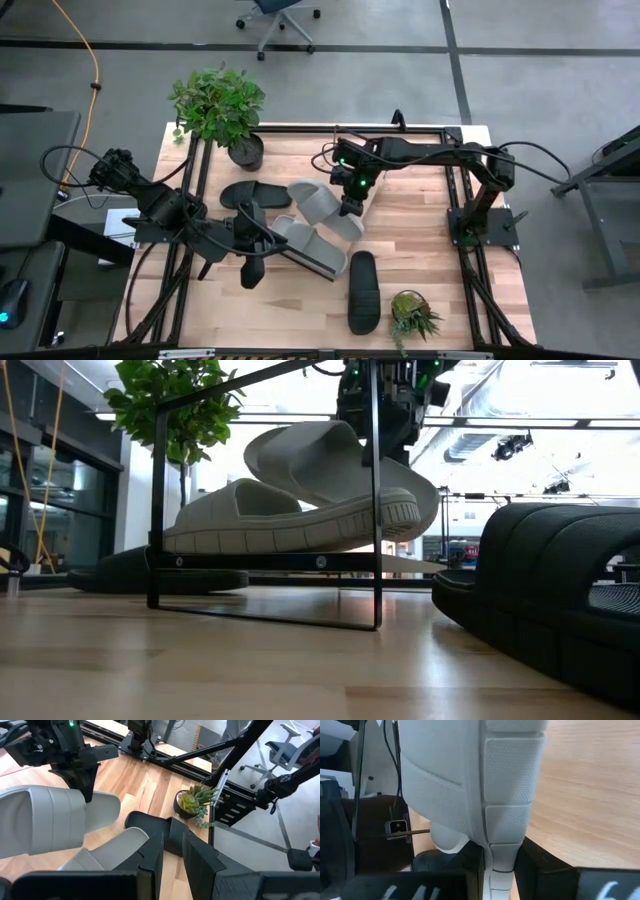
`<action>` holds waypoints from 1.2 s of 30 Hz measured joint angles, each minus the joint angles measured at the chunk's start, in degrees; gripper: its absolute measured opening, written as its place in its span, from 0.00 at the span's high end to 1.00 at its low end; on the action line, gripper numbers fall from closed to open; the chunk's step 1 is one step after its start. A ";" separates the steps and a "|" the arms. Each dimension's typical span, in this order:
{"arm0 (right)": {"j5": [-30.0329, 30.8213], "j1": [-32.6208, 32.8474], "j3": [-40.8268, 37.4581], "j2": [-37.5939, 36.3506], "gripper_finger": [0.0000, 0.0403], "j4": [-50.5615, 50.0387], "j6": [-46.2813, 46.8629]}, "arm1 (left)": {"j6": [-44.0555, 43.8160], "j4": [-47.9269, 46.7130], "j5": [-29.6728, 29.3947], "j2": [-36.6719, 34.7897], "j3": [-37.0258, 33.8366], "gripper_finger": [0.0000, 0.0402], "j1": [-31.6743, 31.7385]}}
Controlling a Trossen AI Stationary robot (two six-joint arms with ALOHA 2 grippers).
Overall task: Pick and place slides into the shelf
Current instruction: Put the gray slide on the shelf
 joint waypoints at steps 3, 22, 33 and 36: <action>0.19 0.00 -0.01 0.08 0.87 -0.53 -0.20 | 0.00 0.00 0.00 0.00 0.00 0.84 0.02; 7.14 3.06 0.04 -1.90 0.87 -3.66 -3.89 | -1.94 -8.59 8.33 -0.31 -0.07 0.84 15.24; 7.09 3.15 0.04 -2.09 0.87 -3.54 -3.67 | 5.83 -7.59 20.67 1.73 -0.04 0.76 24.86; 7.05 3.15 0.04 -2.09 0.87 -3.19 -3.74 | 7.50 -7.20 24.18 3.23 -0.04 0.66 25.75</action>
